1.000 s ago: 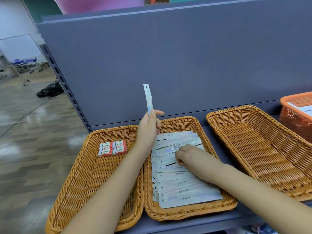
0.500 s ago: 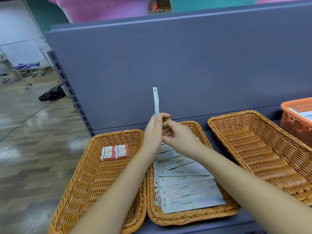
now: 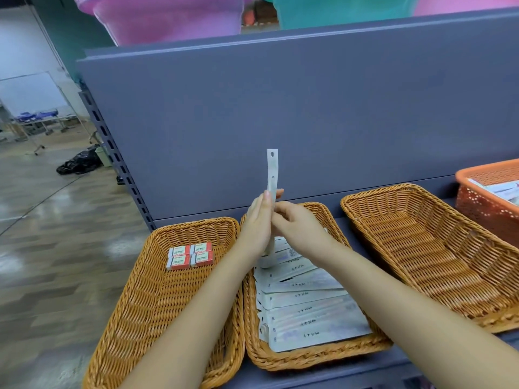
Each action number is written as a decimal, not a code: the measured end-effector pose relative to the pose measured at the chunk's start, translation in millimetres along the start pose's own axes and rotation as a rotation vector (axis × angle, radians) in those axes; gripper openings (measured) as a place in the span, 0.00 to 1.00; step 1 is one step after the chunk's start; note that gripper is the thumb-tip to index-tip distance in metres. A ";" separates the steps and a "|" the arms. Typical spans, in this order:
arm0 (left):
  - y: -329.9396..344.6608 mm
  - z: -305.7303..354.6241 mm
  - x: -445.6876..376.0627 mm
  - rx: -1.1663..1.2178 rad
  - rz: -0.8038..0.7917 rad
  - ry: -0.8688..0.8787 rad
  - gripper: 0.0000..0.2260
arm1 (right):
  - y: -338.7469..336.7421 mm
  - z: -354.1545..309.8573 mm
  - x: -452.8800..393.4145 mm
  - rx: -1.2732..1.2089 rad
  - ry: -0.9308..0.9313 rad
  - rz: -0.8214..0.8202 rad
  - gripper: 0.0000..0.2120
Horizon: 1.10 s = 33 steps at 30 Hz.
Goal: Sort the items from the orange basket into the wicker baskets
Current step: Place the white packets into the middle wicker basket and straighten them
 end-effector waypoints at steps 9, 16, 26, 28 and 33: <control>-13.0 -13.6 -8.7 -0.341 0.028 0.041 0.13 | -49.0 -1.3 11.4 0.231 0.044 -0.014 0.10; -11.3 -27.4 -17.8 -0.819 -0.044 0.126 0.13 | -50.3 18.7 44.3 0.740 0.128 -0.565 0.08; -5.4 -38.5 -18.9 -0.923 -0.093 0.186 0.12 | -24.9 42.0 57.0 0.801 0.088 -0.609 0.10; -5.5 -38.2 -18.5 -0.941 -0.099 0.196 0.13 | -22.2 46.8 58.9 0.801 0.051 -0.581 0.09; -0.7 -35.8 -15.3 -1.037 -0.144 0.246 0.13 | -21.2 42.9 54.4 0.788 -0.046 -0.537 0.08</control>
Point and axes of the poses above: each hand's wrist, its own x-axis away from the middle knuckle, its own y-axis out of the palm, z = x × y, the point moved 3 cm from there along -x, towards the middle knuckle, and after that the axes turned 12 degrees about -x, right-handed, at the moved point
